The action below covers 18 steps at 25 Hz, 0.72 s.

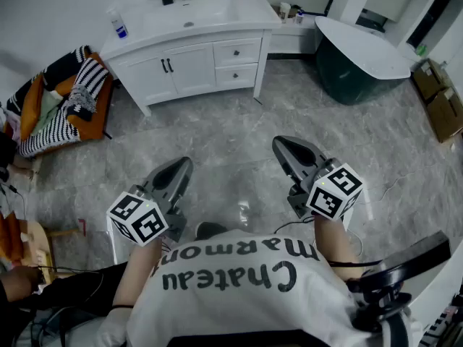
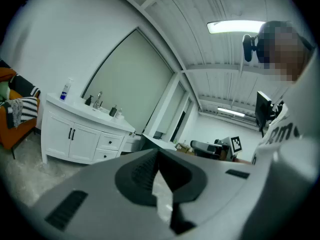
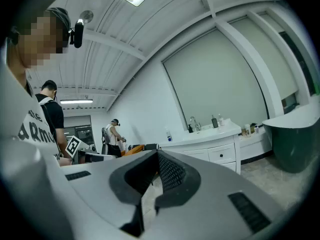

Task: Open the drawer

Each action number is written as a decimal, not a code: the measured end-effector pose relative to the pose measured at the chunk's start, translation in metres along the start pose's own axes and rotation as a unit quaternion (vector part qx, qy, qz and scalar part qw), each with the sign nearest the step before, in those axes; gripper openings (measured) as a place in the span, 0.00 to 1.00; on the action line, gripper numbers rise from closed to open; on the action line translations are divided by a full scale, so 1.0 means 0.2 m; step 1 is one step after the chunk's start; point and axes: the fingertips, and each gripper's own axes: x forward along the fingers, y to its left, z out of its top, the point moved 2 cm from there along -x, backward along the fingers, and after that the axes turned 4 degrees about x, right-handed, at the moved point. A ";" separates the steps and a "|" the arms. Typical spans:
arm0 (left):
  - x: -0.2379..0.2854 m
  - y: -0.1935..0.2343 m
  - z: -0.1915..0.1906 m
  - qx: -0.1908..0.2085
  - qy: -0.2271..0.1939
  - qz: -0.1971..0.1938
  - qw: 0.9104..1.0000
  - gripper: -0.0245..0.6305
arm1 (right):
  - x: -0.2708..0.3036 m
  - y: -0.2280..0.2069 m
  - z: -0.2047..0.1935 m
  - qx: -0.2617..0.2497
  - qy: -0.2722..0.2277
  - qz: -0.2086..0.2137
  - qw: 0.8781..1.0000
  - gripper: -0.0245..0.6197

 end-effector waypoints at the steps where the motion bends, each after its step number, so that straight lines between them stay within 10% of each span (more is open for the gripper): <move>1: 0.00 0.00 0.00 0.001 0.000 0.000 1.000 0.05 | 0.00 0.00 0.00 -0.001 0.000 0.000 1.000 0.05; 14: 0.00 0.00 0.10 0.040 -0.056 0.028 0.997 0.05 | 0.02 -0.06 0.03 -0.007 -0.013 0.015 1.000 0.05; 18: 0.05 0.05 0.07 0.115 0.003 0.028 0.993 0.05 | 0.12 -0.07 0.03 -0.011 -0.003 0.023 1.000 0.05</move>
